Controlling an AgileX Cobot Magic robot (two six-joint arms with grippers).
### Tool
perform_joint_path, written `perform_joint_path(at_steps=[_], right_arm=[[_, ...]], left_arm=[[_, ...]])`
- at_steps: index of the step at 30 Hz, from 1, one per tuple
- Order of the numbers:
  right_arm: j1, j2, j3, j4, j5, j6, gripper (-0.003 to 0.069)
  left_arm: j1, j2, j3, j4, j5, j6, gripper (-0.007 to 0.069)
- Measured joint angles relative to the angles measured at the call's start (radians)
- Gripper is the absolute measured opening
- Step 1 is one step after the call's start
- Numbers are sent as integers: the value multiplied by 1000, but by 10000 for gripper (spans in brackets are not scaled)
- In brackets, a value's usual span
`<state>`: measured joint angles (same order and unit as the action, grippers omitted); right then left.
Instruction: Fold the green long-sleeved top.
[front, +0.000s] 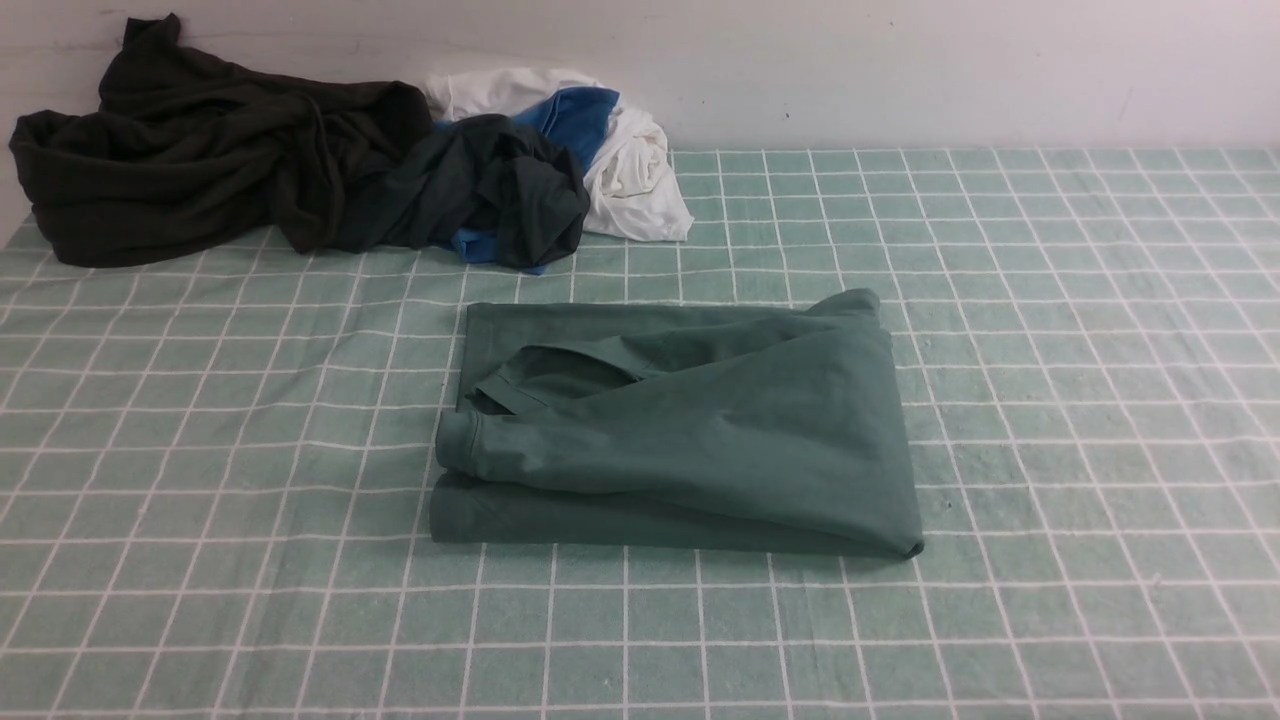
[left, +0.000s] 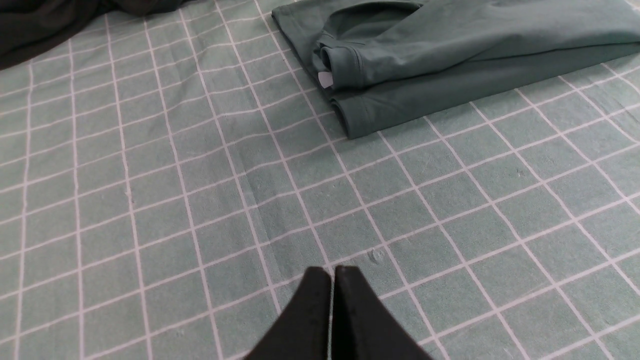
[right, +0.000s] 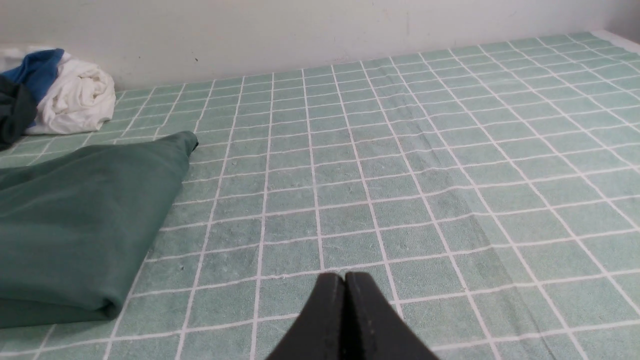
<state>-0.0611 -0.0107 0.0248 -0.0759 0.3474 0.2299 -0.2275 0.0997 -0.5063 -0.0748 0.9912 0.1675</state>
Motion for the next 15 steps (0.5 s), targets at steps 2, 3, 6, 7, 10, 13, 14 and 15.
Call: perform_joint_path(at_steps=[2,3,6,7,10,13,14,15], right_arm=[[0,0,0,-1,0,-11,-14],[0,0,0,-1,0,-13,-14],[0,0,0,-1,1,-14,-14],[0,0,0,-1,4,-16,-14],[0,0,0,-2,4,-17,-14],[0,0,0,-3,4,-17,-14],[0,0,0,-4,4,-17,-14],[0,0,0,-4,4,-17,-14]], left_arm=[[0,0,0,0,0,0,-3],[0,0,0,0,0,0,-3],[0,0,0,0,0,0,-3],[0,0,0,0,0,0,-3],[0,0,0,0,0,0,-3],[0,0,0,0,0,0,-3],[0,0,0,0,0,0,-3],[0,0,0,0,0,0,-3]])
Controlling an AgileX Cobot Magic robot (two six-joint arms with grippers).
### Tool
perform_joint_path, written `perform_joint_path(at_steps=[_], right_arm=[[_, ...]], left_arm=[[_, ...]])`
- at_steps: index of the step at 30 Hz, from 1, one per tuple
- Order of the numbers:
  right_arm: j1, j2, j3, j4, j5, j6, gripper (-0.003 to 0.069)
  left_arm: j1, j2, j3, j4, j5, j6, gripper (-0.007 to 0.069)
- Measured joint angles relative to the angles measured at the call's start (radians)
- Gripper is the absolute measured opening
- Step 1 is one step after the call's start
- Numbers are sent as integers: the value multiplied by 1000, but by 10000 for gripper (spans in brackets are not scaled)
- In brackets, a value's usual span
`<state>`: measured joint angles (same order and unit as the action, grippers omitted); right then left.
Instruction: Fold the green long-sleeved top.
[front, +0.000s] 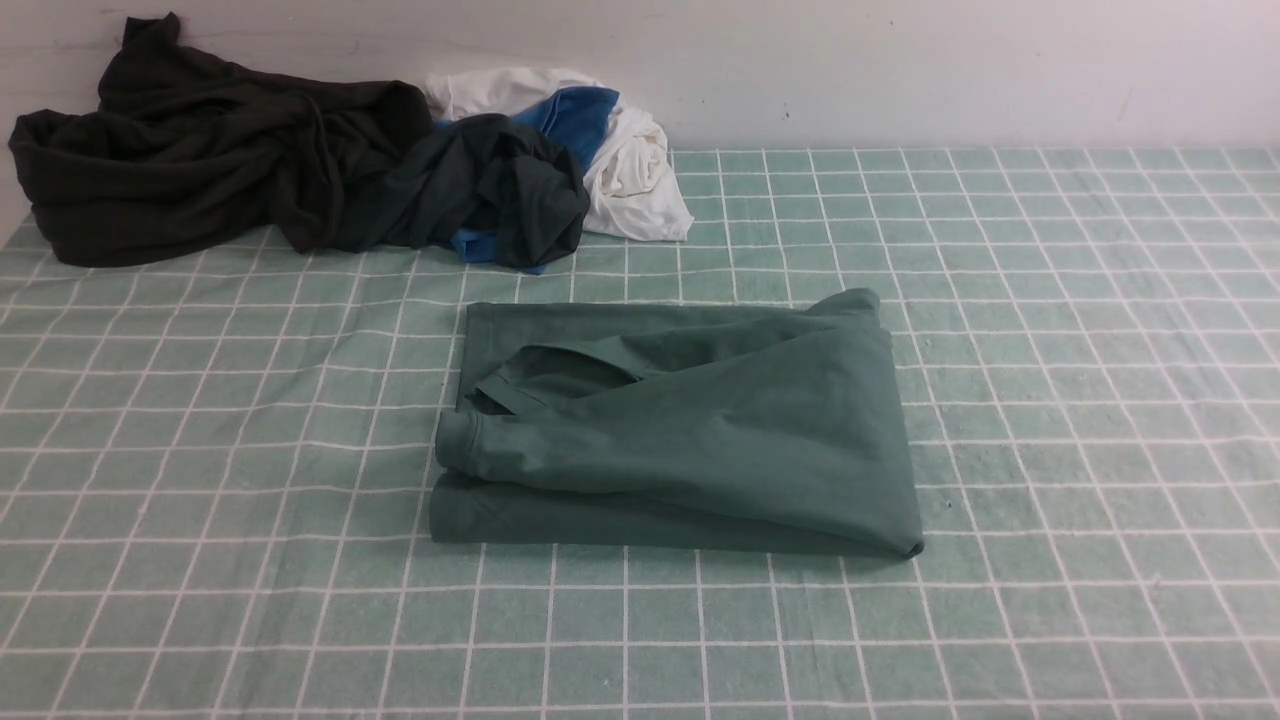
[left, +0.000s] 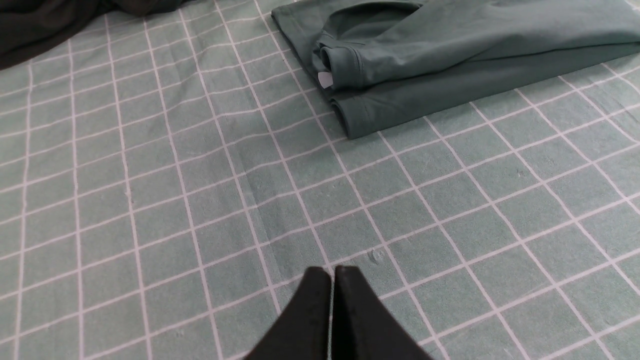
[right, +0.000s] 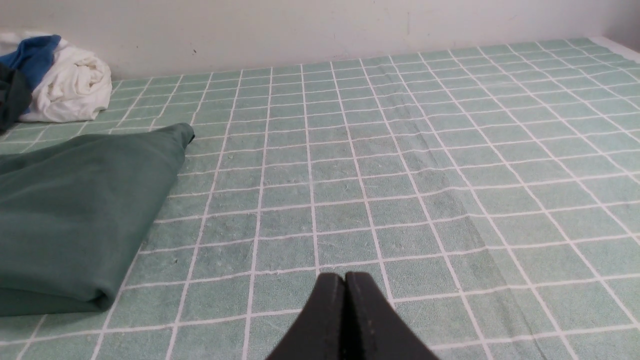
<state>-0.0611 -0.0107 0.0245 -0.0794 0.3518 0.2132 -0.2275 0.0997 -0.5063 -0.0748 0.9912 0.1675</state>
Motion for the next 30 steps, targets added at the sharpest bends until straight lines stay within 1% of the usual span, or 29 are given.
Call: perform_joint_path(at_steps=[18,21,24,27,28,29,30], right_arm=[[0,0,0,0,0,0,-14],[0,0,0,0,0,0,-14],[0,0,0,0,0,0,-14],[0,0,0,0,1,0,-14],[0,0,0,0,1,0,-14],[0,0,0,0,1,0,-14],[-1,0,0,0,1,0,-14]], left_arm=[[0,0,0,0,0,0,-3],[0,0,1,28,-13,0,-3],[0,0,7,42,-73,0,-3],[20,-1,44,42,-271,0,-3],[42,-6,77,42,-364,-1,-3],[47,-9,84,42,-396,-1,-3],[85,-20,137,41,-493,-1,-3]])
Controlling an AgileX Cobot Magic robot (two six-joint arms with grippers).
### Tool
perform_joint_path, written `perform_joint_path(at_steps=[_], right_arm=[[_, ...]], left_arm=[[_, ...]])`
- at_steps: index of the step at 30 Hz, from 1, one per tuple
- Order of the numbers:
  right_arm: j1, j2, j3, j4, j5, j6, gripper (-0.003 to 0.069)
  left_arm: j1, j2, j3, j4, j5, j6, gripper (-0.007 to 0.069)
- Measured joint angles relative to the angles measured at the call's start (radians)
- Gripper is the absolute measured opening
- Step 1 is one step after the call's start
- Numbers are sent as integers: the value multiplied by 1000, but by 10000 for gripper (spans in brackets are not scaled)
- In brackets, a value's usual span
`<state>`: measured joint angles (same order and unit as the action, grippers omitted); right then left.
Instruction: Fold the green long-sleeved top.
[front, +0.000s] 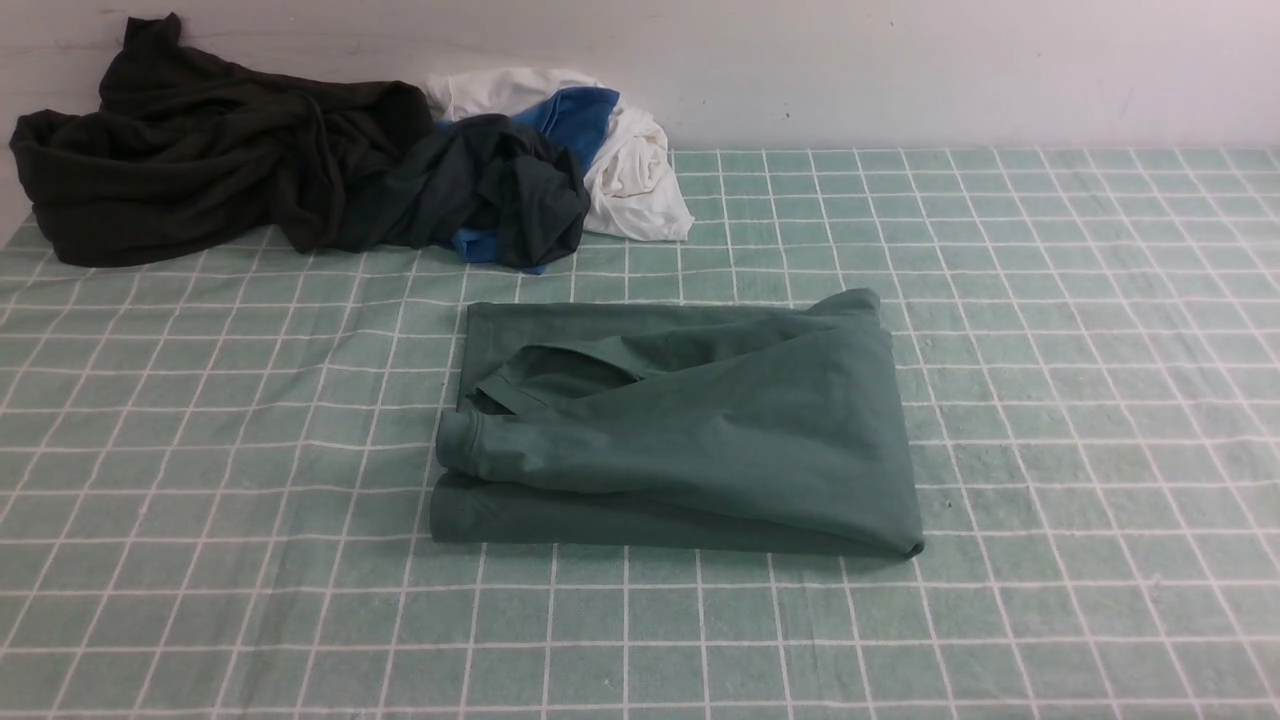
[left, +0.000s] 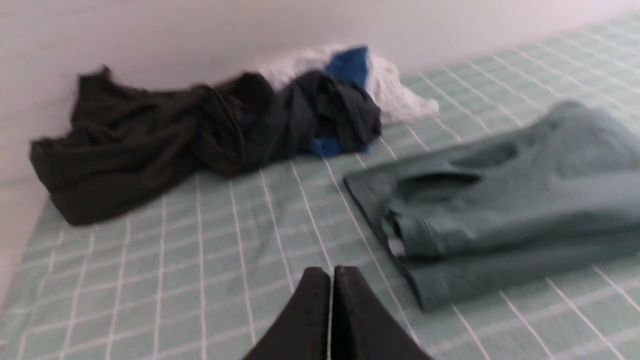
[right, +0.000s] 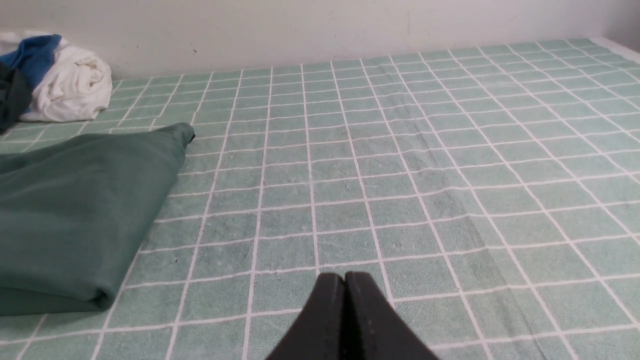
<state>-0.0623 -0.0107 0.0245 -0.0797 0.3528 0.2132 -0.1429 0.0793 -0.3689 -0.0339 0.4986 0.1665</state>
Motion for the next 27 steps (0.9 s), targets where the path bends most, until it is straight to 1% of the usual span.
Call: perform_joint_path(at_steps=[1,2,3,4,6,8,14,20,27], right_arm=[[0,0,0,0,0,0,-14],[0,0,0,-1,0,0,-14],[0,0,0,-1,0,0,-14],[0,0,0,-1,0,0,-14],[0,0,0,-1,0,0,-14],[0,0,0,-1,0,0,-14],[0,0,0,-1,1,0,-14],[0,0,0,-2,1,0,-14],[0,0,0,-2,1,0,-14]], left_arm=[[37,-16,53,-3,-109,0,-3],[70,-27,98,-10,-175,0,-3],[76,-30,107,-13,-187,-1,-3],[130,-54,183,-28,-259,-6,-3],[172,-79,247,-32,-276,-30,-3],[205,-89,303,-28,-274,-56,-3],[223,-90,393,13,-226,-82,-3],[223,-90,391,11,-168,-85,-3],[223,-90,390,7,-162,-85,-3]])
